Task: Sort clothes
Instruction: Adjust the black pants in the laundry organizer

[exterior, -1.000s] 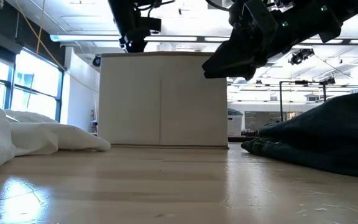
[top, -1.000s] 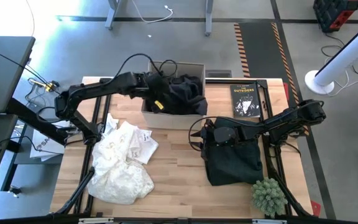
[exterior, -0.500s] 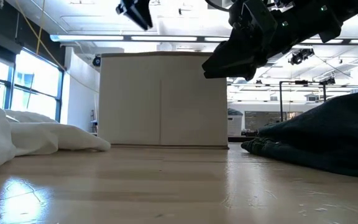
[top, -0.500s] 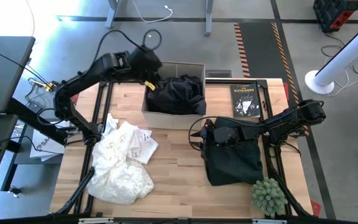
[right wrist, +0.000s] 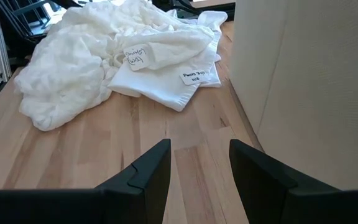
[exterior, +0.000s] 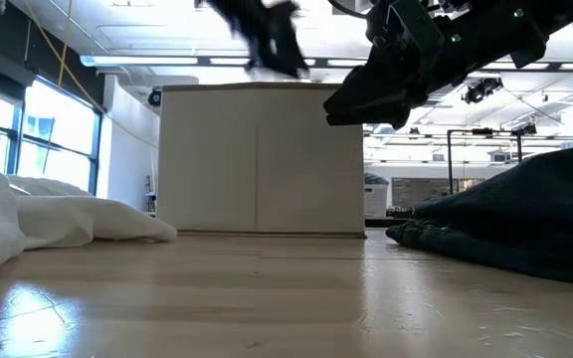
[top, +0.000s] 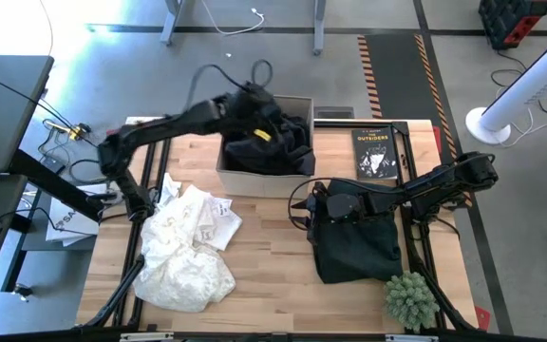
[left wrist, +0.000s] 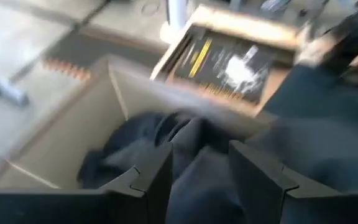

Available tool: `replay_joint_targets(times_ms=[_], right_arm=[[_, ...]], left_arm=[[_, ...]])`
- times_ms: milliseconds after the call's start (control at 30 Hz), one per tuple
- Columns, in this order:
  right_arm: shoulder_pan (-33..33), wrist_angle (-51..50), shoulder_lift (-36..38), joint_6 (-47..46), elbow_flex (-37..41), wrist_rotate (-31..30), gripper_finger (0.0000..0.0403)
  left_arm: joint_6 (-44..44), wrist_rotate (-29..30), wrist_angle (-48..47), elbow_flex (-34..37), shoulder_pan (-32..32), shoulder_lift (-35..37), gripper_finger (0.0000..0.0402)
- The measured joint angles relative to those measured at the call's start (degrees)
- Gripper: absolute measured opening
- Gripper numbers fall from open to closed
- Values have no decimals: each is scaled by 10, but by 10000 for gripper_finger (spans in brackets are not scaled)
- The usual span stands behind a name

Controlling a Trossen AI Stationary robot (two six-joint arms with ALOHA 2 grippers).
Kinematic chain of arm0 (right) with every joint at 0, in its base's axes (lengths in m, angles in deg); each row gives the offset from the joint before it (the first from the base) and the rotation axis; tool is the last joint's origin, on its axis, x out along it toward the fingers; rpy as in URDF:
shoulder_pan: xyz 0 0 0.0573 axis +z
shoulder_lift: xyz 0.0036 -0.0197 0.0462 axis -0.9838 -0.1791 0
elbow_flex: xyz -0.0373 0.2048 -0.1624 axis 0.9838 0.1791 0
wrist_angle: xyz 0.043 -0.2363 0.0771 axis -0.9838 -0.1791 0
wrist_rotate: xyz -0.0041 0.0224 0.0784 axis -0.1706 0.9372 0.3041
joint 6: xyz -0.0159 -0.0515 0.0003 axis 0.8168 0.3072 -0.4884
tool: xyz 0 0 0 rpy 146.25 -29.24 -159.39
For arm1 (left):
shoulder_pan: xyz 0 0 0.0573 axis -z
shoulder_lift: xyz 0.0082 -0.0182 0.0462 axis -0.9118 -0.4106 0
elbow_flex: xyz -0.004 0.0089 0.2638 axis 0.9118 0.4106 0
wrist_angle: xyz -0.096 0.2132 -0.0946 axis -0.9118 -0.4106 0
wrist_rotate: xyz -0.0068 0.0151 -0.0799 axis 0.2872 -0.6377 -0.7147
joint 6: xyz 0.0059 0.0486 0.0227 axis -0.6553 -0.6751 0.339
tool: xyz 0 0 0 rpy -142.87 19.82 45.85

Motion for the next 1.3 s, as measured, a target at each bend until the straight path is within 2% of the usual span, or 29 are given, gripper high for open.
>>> replay_joint_targets(times_ms=[67, 233, 333, 433, 600, 733, 867, 1033, 1167, 1300], right_arm=[[0, -1, 0, 0, 0, 0, 160], [0, -1, 0, 0, 0, 0, 160], [0, -1, 0, 0, 0, 0, 160], [0, -1, 0, 0, 0, 0, 160], [0, -6, 0, 0, 0, 0, 160], [0, -6, 0, 0, 0, 0, 160], [0, -6, 0, 0, 0, 0, 160], [0, -10, 0, 0, 0, 0, 160], [0, -10, 0, 0, 0, 0, 160], [0, -11, 0, 0, 0, 0, 160]], left_arm=[[19, 8, 0, 22, -7, -41, 139], [45, 81, -25, 50, -24, -147, 123], [44, 88, -30, 49, -32, -195, 117], [40, 75, -40, 42, -35, -209, 113], [22, 80, -81, 14, -27, -172, 108], [20, 92, -93, -16, -12, -94, 106], [20, 102, -111, -17, 5, -16, 106], [62, 183, -181, -15, 25, 41, 106], [106, 208, -201, 36, 16, 41, 106], [140, 207, -162, 116, -4, 22, 106]])
